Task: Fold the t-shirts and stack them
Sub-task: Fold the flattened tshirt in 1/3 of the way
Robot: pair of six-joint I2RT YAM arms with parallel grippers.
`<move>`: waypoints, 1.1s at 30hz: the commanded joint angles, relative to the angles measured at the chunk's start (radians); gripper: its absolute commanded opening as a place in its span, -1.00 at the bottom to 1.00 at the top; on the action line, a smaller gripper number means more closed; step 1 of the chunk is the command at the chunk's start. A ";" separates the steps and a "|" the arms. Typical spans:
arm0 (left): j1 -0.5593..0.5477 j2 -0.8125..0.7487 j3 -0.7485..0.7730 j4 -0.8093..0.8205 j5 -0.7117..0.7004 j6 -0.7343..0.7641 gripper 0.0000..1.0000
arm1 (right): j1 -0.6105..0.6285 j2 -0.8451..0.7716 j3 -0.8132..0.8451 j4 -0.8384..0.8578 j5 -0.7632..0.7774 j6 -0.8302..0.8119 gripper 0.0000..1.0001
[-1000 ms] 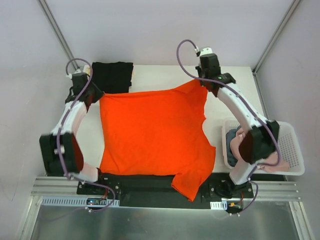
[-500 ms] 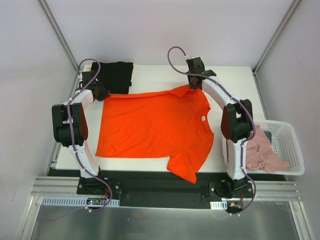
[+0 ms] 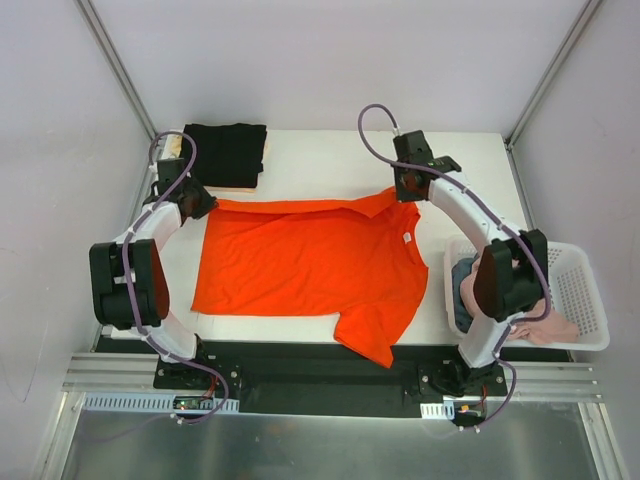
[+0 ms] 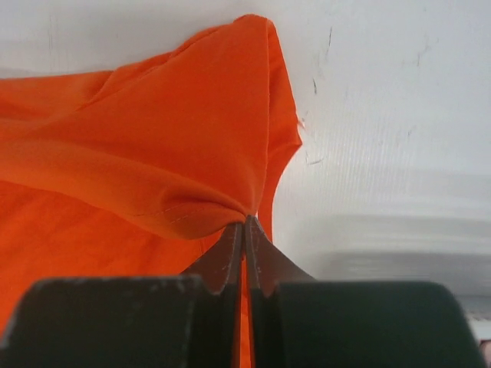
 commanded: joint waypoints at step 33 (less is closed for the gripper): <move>-0.002 -0.239 -0.201 -0.158 -0.222 -0.009 -0.79 | 0.257 -0.181 -0.333 -0.349 0.067 0.440 -0.08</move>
